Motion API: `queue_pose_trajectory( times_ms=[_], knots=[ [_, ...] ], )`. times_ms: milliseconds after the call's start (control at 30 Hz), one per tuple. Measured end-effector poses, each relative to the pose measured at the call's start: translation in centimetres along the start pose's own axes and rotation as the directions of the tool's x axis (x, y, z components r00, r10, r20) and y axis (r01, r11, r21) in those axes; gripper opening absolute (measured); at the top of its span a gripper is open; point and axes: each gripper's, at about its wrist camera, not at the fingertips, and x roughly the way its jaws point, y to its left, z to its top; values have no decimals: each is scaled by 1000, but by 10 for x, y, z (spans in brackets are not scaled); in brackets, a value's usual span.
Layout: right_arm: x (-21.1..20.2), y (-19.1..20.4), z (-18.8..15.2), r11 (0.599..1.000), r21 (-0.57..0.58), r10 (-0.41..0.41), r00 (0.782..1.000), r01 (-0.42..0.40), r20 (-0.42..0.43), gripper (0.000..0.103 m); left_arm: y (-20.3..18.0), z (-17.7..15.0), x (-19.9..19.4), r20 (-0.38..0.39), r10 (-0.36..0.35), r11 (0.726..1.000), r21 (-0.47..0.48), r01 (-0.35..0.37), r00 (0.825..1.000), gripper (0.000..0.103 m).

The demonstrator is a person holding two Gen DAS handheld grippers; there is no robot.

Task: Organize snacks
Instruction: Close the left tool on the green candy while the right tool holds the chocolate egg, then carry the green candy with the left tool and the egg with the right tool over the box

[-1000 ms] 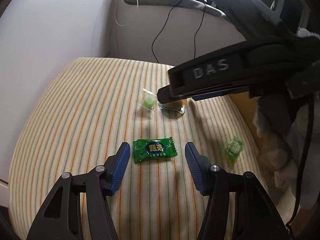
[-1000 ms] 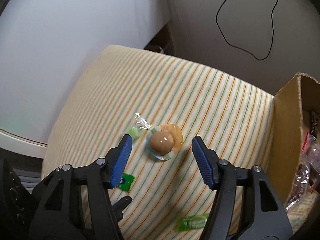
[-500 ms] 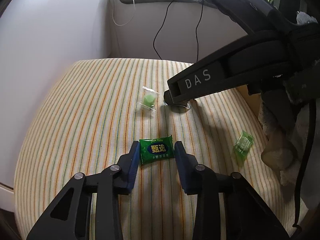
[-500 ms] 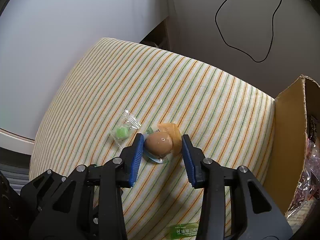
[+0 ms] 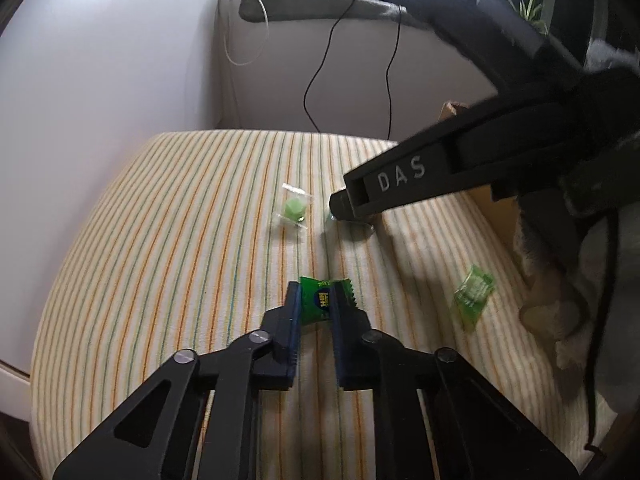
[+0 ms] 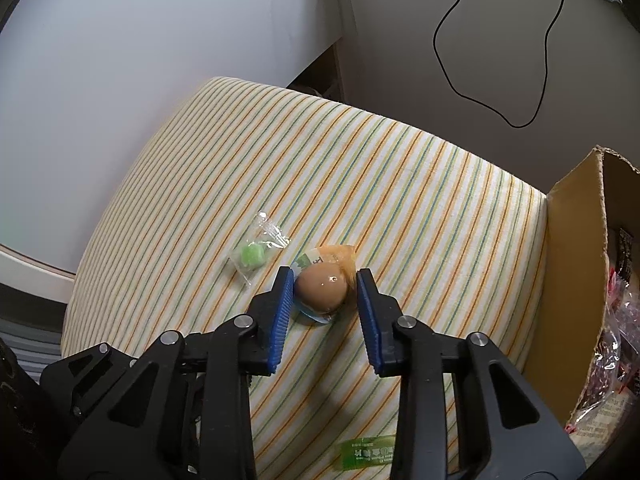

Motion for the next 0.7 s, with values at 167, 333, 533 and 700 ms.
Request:
queue_pose_trajectory(
  times_ms=[167,333,533,700],
  knots=[
    [-5,-4,-4,1000,3,13,1000,-13,17,32,-1,-2,-9,15,-37,999,1,37,999,5],
    [-9,-8,-9,1000,-3,11,999,-11,31,32,-9,1,-1,11,-43,999,3,43,999,5],
    [-32,-10,-10,1000,1,22,998,-22,57,32,-11,4,-4,26,-49,999,-9,49,998,5],
    [-55,-17,-13,998,13,53,994,-55,97,32,-12,-6,-35,60,-57,998,-5,58,997,5]
  ],
)
